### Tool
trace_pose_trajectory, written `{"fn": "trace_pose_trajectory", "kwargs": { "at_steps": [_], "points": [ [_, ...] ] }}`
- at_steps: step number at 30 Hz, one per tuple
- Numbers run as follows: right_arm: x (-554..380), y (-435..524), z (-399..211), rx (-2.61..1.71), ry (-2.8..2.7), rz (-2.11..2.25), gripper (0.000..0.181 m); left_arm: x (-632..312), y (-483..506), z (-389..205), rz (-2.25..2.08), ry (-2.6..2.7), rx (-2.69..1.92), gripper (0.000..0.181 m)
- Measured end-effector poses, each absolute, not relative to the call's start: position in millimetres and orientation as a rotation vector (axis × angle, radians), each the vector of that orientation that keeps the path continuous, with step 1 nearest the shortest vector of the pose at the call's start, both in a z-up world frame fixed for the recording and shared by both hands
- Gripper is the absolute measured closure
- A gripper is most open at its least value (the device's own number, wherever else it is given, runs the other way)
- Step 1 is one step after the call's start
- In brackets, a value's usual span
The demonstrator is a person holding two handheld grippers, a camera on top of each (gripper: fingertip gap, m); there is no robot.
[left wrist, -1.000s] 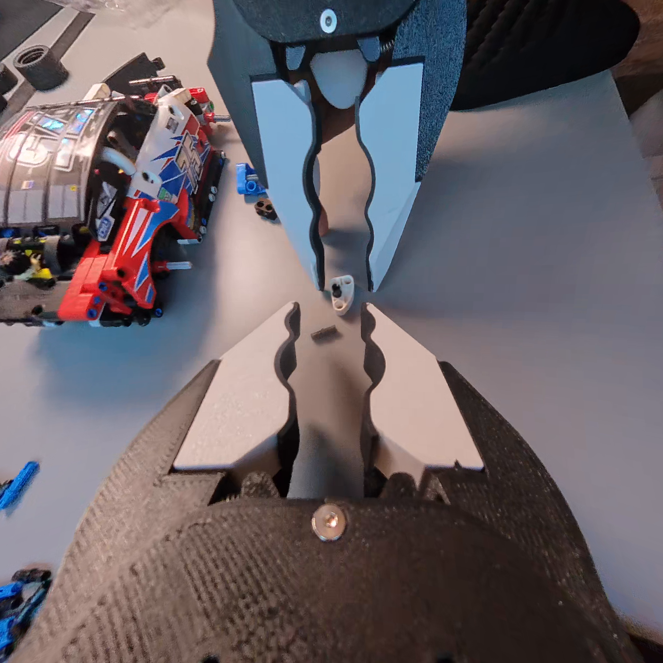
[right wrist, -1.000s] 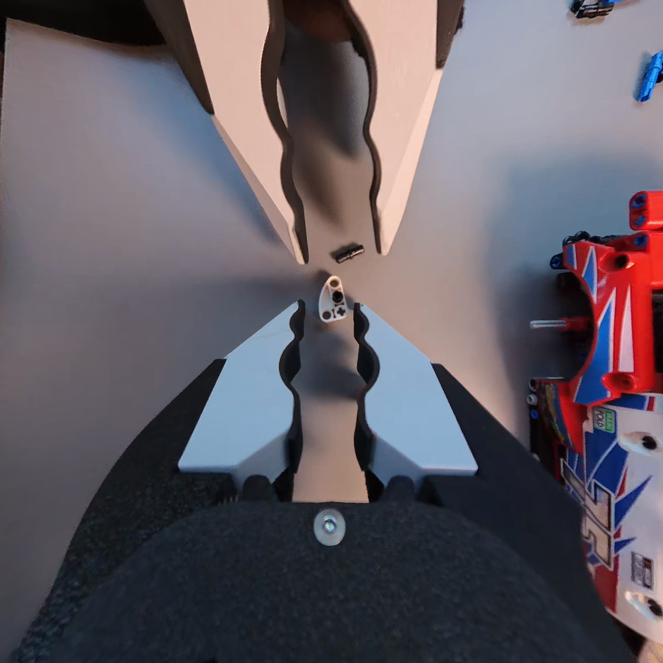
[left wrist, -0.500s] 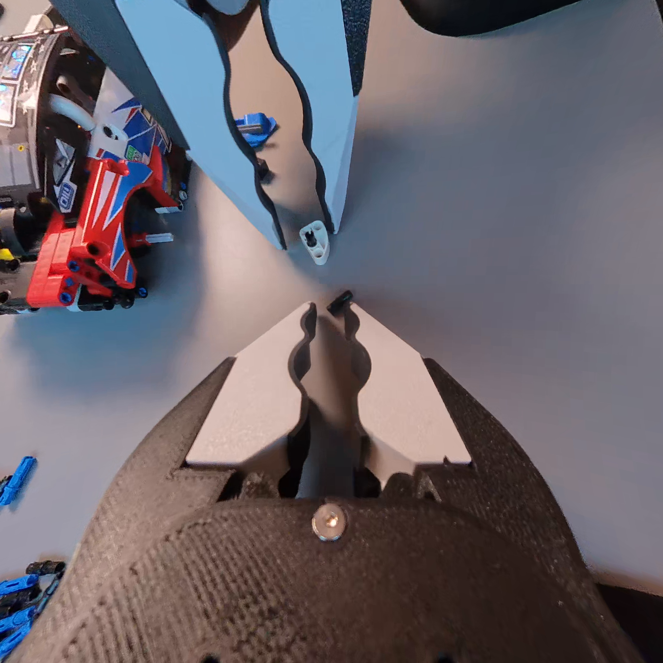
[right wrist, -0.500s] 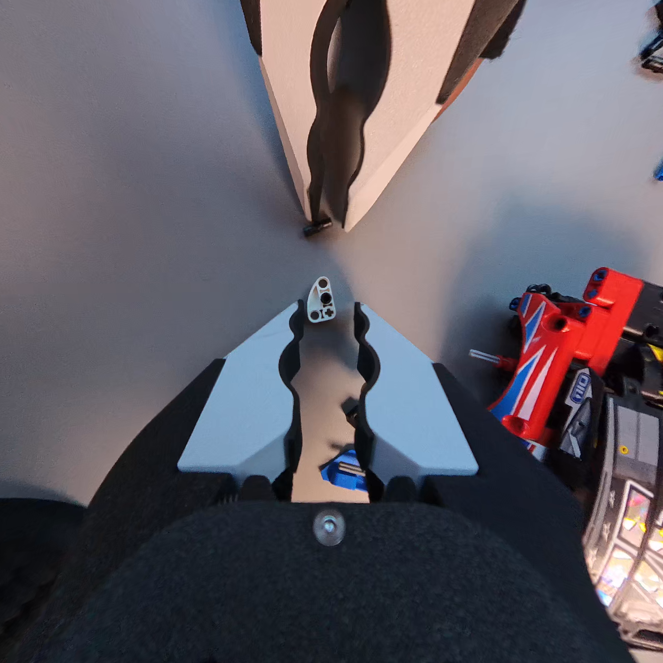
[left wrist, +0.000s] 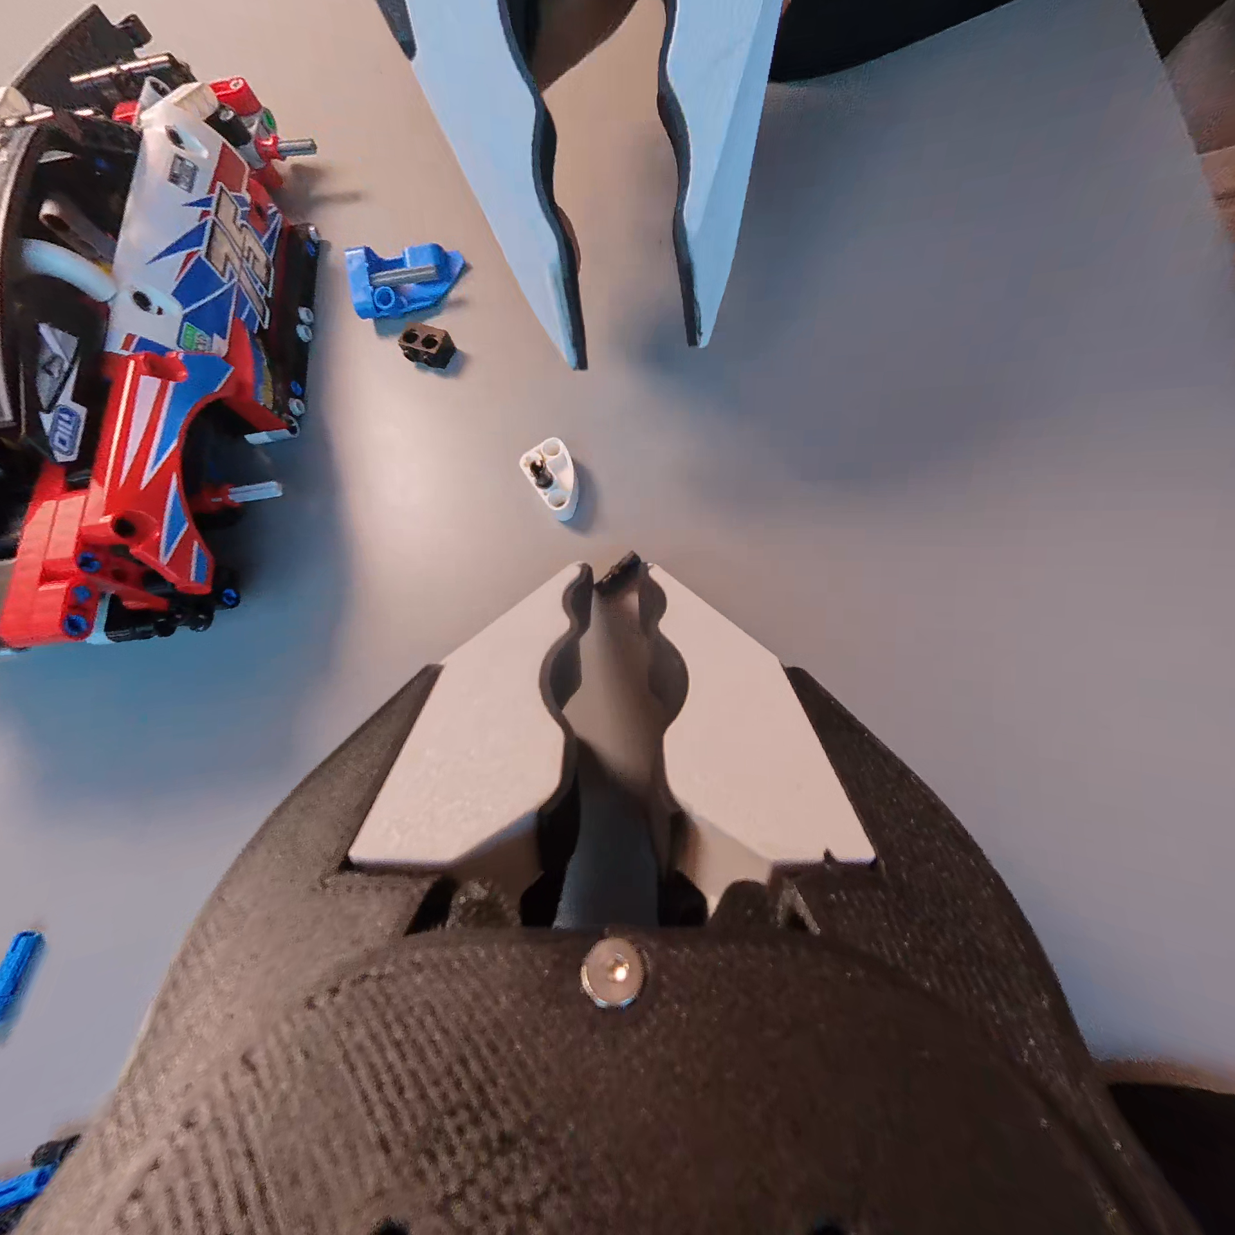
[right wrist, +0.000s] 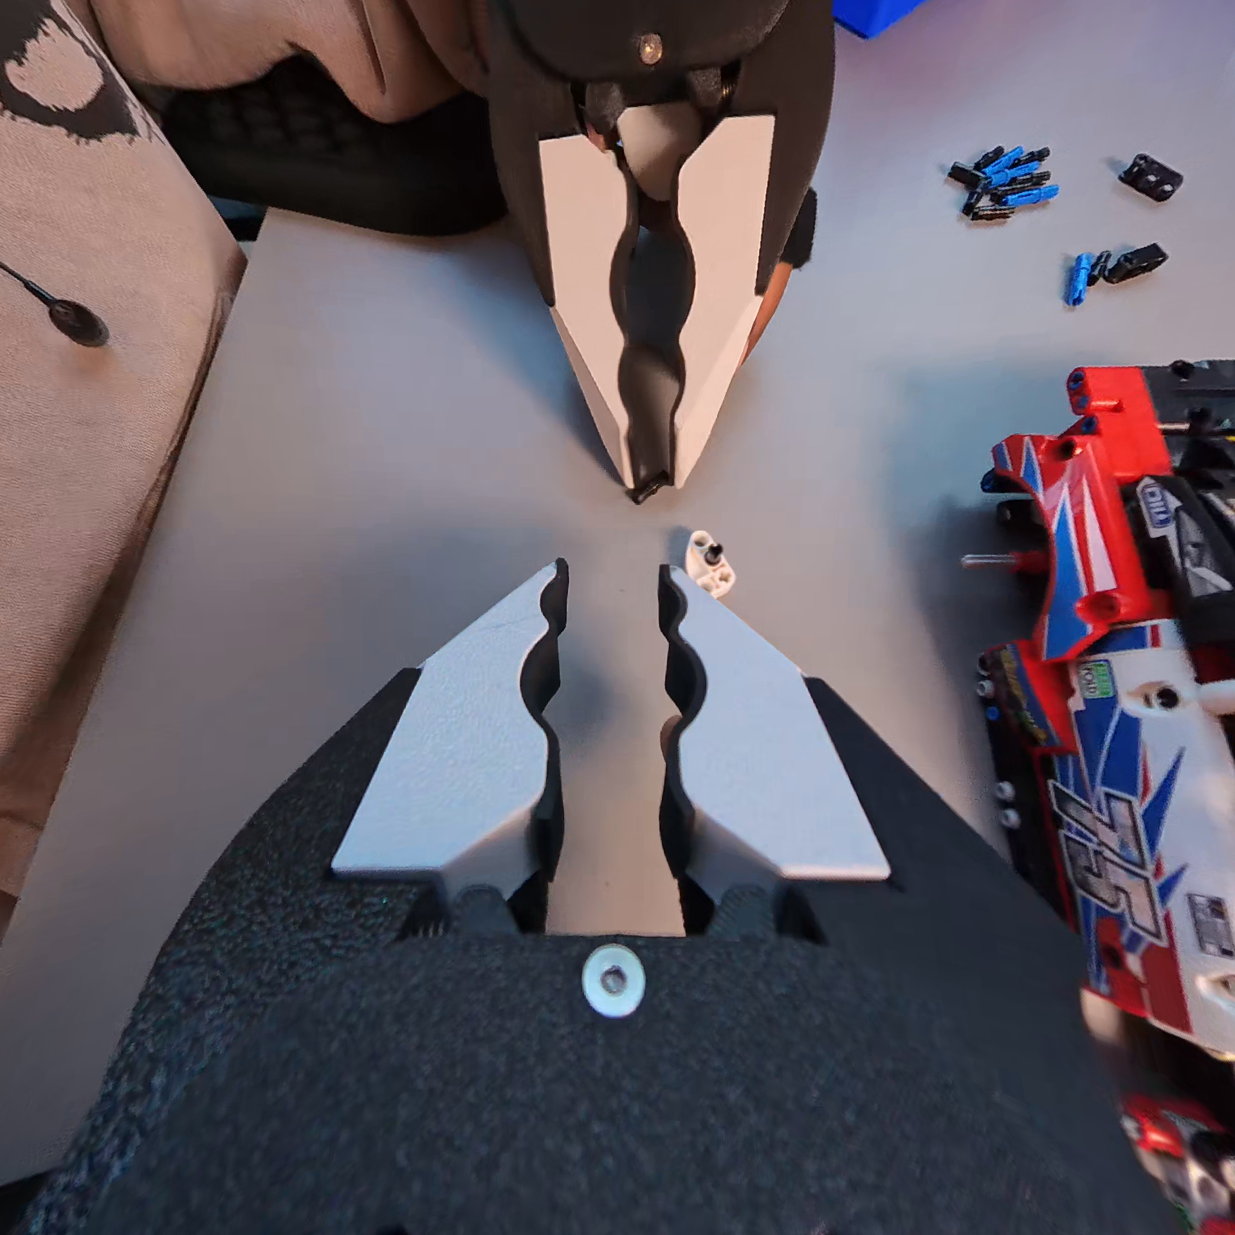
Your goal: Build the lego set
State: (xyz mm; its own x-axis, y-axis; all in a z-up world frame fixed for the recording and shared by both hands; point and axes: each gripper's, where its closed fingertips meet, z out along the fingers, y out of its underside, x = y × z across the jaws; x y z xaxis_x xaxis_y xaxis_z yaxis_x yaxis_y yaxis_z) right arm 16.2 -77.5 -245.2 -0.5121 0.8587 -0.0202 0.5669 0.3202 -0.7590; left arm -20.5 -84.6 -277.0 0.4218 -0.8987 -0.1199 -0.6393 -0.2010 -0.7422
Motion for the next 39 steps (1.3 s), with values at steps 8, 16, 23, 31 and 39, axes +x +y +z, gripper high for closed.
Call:
{"fn": "trace_pose_trajectory", "kwargs": {
  "at_steps": [8,16,23,31,39],
  "points": [
    [13,-89,-252,-1.312,-2.111,1.045,0.161,-18,-90,-278,-0.426,1.309,-1.946,0.178],
    [-8,-96,-225,-1.047,-1.991,0.937,0.166,-5,-98,-223,-0.829,1.063,-1.773,0.180],
    [-7,-105,-205,-0.924,-2.015,0.908,0.175,1,-105,-202,-0.956,1.030,-1.682,0.180],
    [-8,-108,-204,-0.891,-2.031,0.875,0.179,2,-108,-197,-0.990,1.024,-1.659,0.180],
    [-10,-109,-201,-0.850,-2.049,0.845,0.177,0,-109,-195,-1.006,1.017,-1.654,0.180]
  ]
}}
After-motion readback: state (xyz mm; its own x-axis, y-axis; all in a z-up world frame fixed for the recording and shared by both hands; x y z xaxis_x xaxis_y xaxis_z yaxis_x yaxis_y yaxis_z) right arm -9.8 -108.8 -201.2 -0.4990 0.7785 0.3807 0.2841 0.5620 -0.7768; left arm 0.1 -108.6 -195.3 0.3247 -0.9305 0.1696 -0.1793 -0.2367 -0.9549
